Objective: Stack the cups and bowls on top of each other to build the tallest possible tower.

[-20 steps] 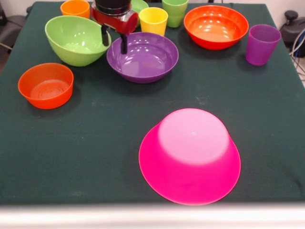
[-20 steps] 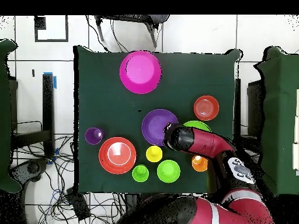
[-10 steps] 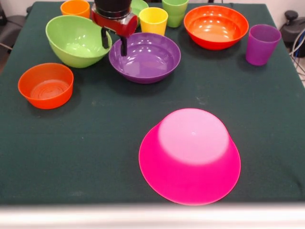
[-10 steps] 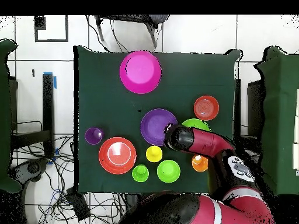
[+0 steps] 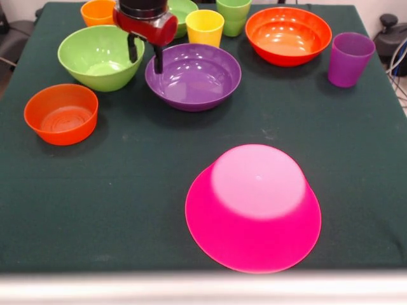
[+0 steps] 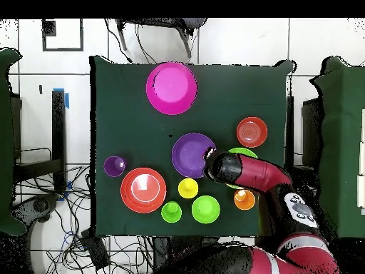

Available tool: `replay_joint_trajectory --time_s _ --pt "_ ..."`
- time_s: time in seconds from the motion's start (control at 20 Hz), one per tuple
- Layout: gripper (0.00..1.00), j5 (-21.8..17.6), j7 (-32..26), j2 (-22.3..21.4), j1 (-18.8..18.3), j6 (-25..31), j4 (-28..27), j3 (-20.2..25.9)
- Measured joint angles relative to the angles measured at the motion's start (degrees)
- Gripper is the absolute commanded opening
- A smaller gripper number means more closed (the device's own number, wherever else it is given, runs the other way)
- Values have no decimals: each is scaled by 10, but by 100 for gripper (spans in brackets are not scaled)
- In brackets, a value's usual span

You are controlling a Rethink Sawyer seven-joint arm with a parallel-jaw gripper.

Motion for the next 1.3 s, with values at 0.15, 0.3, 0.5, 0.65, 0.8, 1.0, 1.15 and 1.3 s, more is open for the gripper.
replay_joint_trajectory --time_s 0.15,0.3,0.5,0.65,0.8,1.0,1.15,1.3 --pt "100 0 0 -14 -4 3 0 3" --pt "100 0 0 -28 -8 7 0 9" --pt "100 0 0 -43 -15 12 0 20" --pt "100 0 0 -48 -17 13 0 23" --pt "100 0 0 -46 -17 13 -1 24" --pt "100 0 0 -36 -17 13 -5 25" --pt "100 0 0 -23 -17 13 -13 25" --pt "100 0 0 -12 -17 13 -20 25"
